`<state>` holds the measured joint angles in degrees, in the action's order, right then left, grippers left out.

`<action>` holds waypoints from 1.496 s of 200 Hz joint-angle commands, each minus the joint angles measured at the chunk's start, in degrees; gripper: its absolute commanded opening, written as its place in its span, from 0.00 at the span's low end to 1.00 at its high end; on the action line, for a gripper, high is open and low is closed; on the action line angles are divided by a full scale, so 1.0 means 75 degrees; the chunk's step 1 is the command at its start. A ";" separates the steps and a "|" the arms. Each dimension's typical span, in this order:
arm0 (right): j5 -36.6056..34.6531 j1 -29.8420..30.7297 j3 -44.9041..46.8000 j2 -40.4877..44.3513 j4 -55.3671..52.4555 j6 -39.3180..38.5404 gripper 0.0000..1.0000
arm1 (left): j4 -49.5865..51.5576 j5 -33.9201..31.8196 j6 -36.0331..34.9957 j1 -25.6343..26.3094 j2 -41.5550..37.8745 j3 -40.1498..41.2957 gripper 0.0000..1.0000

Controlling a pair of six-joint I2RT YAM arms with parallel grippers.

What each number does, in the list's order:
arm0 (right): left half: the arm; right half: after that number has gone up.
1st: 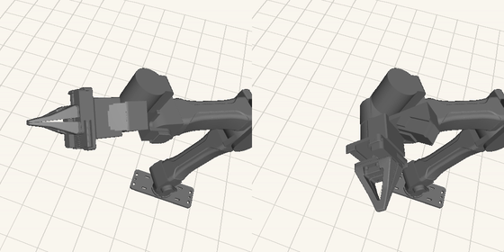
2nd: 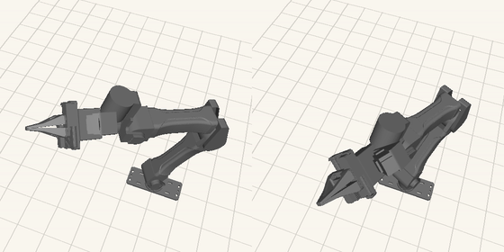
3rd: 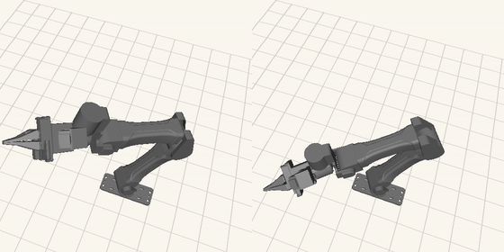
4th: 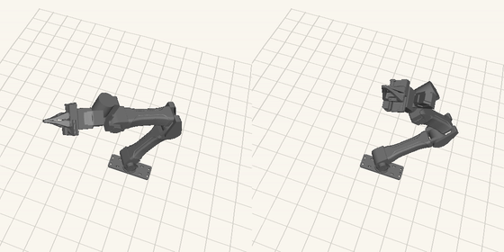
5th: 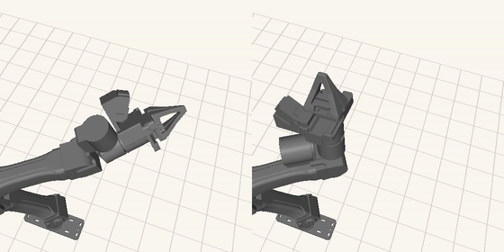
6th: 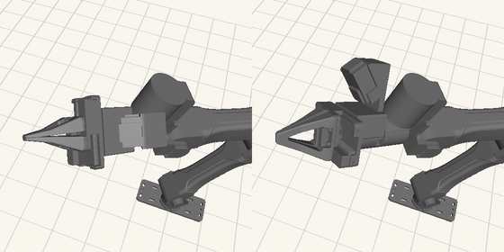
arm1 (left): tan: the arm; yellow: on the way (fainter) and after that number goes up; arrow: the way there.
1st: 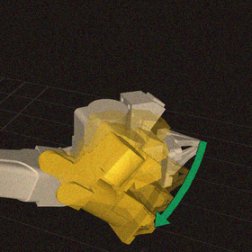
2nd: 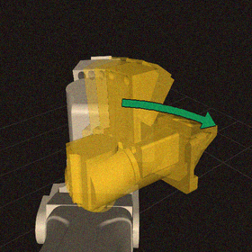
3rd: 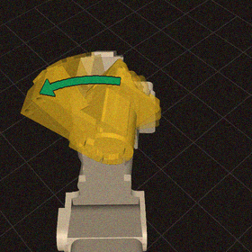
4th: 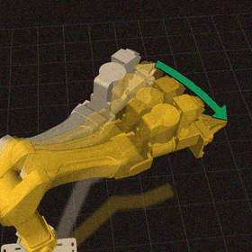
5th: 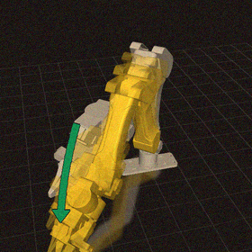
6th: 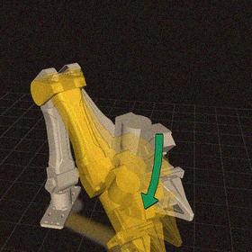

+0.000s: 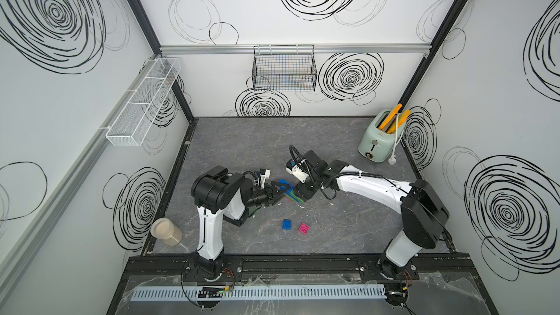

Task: Assemble a heart with lego
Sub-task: Assemble the lego brick with the lego brick, then pick up the lego brick from the center of the board.

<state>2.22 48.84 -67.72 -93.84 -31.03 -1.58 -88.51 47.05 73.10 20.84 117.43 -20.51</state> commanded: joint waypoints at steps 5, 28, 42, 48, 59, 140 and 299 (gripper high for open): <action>0.0015 0.0554 0.0170 0.0599 -0.0008 0.0205 0.74 | 0.0387 -0.0519 -0.0122 -0.0265 0.0140 0.0290 0.61; 0.0057 0.1265 0.0437 0.0589 -0.0008 0.0451 0.74 | 0.0304 -0.0714 -0.0109 -0.0452 0.0085 0.0387 0.61; -0.0038 0.1830 0.0675 0.0639 0.0230 0.0471 0.73 | 0.0282 -0.0742 -0.0079 -0.0579 0.0070 0.0413 0.61; -0.0021 0.2071 0.0790 0.0665 0.0356 0.0457 0.73 | 0.0304 -0.0730 -0.0085 -0.0624 0.0059 0.0401 0.61; 0.0065 0.2345 0.0968 0.0660 0.0525 0.0454 0.73 | 0.0317 -0.0708 -0.0081 -0.0740 0.0048 0.0407 0.61; 0.0056 0.2698 0.1252 -0.0159 0.0984 -0.0279 0.72 | 0.0329 -0.0536 -0.0122 -0.1044 -0.0094 0.0485 0.61; 0.0232 0.2430 0.0941 -0.1093 0.1184 -0.0739 0.38 | 0.0340 -0.0449 -0.0137 -0.1033 -0.0073 0.0459 0.61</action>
<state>3.38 67.59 -59.18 -101.32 -22.22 -6.13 -89.73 44.82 73.41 13.69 116.25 -18.00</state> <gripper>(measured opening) 0.408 0.661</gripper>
